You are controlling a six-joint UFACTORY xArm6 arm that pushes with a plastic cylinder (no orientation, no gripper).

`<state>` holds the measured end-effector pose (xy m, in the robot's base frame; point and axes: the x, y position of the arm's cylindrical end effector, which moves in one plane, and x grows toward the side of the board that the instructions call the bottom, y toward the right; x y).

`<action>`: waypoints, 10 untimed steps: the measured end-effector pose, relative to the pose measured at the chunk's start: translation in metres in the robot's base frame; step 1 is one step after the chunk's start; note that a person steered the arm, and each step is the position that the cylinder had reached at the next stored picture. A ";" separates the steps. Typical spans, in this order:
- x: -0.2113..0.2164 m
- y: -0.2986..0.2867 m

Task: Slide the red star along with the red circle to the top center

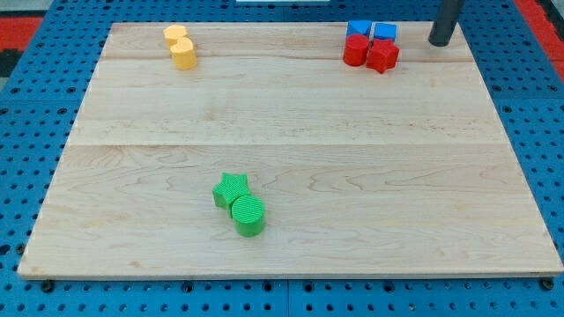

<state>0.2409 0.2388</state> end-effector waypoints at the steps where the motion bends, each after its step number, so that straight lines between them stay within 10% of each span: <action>1: 0.000 -0.002; 6: 0.042 -0.012; 10: 0.026 -0.149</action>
<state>0.2665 0.0901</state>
